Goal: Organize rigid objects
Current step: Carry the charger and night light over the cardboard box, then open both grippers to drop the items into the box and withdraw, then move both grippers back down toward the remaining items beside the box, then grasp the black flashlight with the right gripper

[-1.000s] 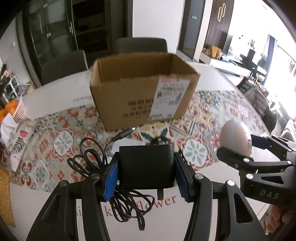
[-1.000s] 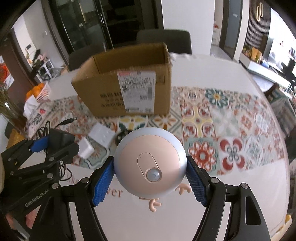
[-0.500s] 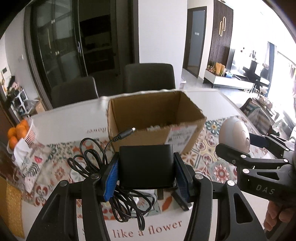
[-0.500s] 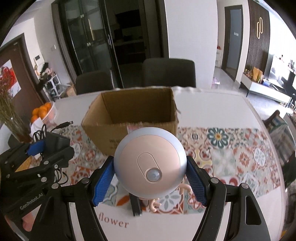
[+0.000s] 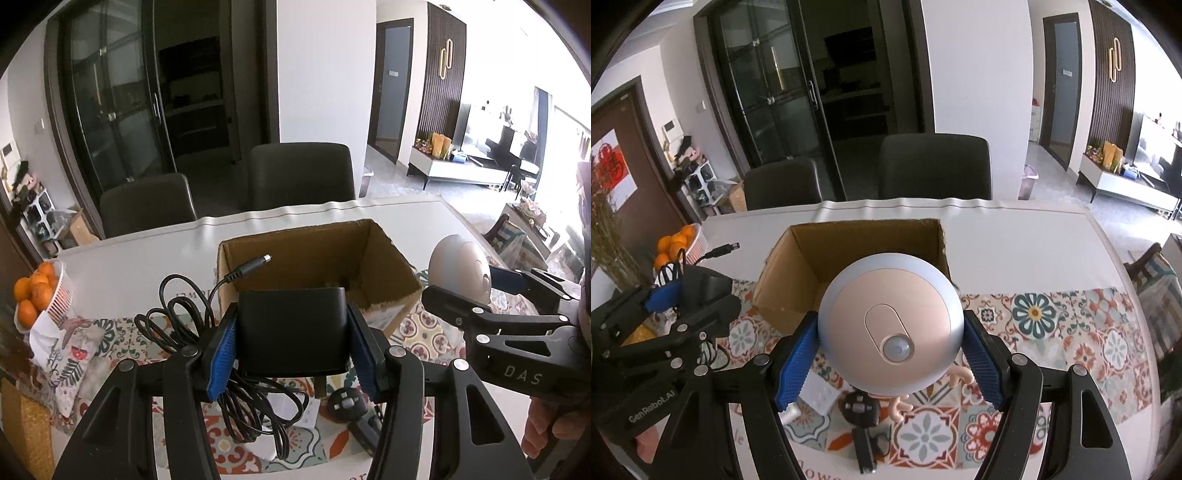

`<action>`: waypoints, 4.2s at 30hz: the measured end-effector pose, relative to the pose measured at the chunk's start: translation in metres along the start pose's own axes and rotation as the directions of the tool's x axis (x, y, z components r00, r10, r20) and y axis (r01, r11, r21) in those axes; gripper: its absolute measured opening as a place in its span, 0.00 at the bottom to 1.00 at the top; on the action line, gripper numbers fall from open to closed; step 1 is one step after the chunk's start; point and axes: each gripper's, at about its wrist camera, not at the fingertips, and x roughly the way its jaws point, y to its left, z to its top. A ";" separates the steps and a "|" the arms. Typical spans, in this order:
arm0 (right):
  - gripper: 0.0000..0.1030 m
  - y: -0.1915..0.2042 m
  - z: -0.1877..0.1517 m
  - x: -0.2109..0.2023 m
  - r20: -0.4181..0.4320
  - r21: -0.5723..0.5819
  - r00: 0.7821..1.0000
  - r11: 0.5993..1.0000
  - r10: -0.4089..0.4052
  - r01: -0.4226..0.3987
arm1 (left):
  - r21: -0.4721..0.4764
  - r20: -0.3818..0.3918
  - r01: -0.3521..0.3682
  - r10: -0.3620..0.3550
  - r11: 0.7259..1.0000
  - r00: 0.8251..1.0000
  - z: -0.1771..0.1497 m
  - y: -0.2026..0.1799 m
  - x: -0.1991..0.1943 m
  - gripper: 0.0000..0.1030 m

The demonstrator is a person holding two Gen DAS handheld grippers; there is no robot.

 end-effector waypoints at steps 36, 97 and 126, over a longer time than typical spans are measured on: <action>0.72 0.009 0.062 0.089 -0.171 0.015 0.984 0.998 0.056 -0.055 | -0.052 -0.105 -0.233 0.227 0.971 0.968 0.049 0.047 0.057 0.87; 0.81 0.022 -0.114 0.039 -0.252 -0.097 0.968 0.995 0.008 -0.033 | -0.102 -0.319 -0.283 0.239 0.954 0.917 -0.136 0.018 0.017 1.00; 0.60 0.018 -0.167 0.125 -0.468 -0.075 0.883 0.993 0.045 -0.091 | -0.090 -0.510 -0.282 0.199 0.955 0.837 -0.194 0.030 0.078 1.00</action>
